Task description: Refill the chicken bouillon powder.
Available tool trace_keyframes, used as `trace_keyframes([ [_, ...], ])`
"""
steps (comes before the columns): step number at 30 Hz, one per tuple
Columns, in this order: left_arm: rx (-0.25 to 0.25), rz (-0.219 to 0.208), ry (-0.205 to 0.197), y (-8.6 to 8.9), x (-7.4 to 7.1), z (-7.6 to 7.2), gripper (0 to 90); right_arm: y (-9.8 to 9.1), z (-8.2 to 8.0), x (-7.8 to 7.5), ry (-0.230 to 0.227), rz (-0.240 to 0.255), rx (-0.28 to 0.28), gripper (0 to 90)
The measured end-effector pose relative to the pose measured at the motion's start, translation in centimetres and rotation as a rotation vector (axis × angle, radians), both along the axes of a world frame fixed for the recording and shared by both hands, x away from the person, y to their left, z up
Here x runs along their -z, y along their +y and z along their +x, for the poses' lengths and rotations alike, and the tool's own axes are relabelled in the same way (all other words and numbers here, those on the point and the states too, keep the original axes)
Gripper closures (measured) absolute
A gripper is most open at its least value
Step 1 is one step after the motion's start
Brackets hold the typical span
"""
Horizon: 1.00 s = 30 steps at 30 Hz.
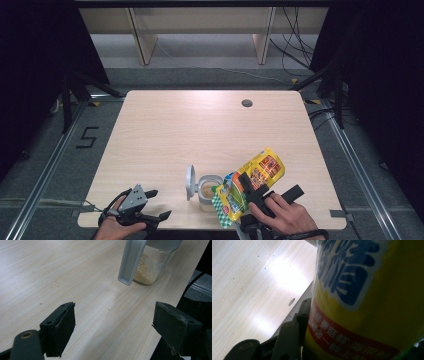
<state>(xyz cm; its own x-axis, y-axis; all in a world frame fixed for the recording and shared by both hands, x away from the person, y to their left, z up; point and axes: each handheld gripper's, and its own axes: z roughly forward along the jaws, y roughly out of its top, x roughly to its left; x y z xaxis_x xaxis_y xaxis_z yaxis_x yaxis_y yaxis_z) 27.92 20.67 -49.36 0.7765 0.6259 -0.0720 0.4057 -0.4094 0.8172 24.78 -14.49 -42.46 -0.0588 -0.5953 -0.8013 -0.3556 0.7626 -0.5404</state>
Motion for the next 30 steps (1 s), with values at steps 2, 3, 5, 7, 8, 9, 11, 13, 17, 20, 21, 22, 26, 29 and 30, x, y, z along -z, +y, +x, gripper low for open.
trace_keyframes([
  [2,-0.001,-0.001,0.0,0.0,0.01,-0.01,17.5,0.0,0.03,0.04,0.004,0.001,0.0,61.8],
  [3,-0.002,0.0,0.001,0.0,0.0,-0.01,17.4,-0.01,0.01,0.09,-0.009,0.003,-0.006,61.8],
  [5,0.001,0.0,0.0,0.0,0.01,0.01,17.4,0.0,0.02,0.11,-0.007,0.002,-0.005,61.8],
  [7,-0.002,0.001,0.001,-0.02,0.03,0.02,17.4,0.01,0.01,0.12,-0.009,-0.001,-0.007,61.8],
  [8,0.009,0.009,-0.017,0.04,-0.01,0.13,17.4,0.02,0.01,0.12,-0.009,-0.001,-0.006,61.8],
  [9,0.008,0.011,-0.018,0.04,-0.01,0.13,17.5,0.02,0.0,0.11,-0.01,-0.002,-0.006,61.9],
  [11,0.009,0.008,-0.021,0.03,0.02,0.12,17.5,0.01,-0.03,0.1,-0.012,-0.002,-0.005,61.8],
  [13,0.009,0.006,-0.017,0.02,0.02,0.11,17.4,0.02,-0.07,0.08,-0.016,-0.002,-0.005,61.9],
  [17,0.012,0.005,-0.017,0.03,-0.01,0.13,17.5,0.08,-0.06,0.09,-0.015,-0.005,-0.01,61.9],
  [20,0.009,0.01,-0.019,0.05,0.0,0.11,17.4,0.1,-0.06,0.14,-0.008,-0.004,-0.008,61.9],
  [21,0.009,0.008,-0.021,0.05,0.02,0.11,17.5,0.12,-0.04,0.12,0.0,-0.006,-0.005,61.9],
  [22,0.01,0.01,-0.02,0.05,0.01,0.13,17.5,0.11,-0.08,0.11,-0.003,-0.006,-0.006,61.9],
  [26,0.007,0.015,-0.007,0.04,0.03,0.09,17.5,0.08,-0.11,-0.03,-0.006,-0.006,-0.003,61.9],
  [29,0.0,0.004,0.0,0.03,-0.02,0.01,17.5,0.03,-0.06,-0.07,-0.006,-0.004,-0.002,61.9],
  [30,0.0,0.003,-0.001,0.03,0.0,-0.01,17.5,0.03,-0.04,-0.03,-0.007,-0.005,0.0,61.9],
])
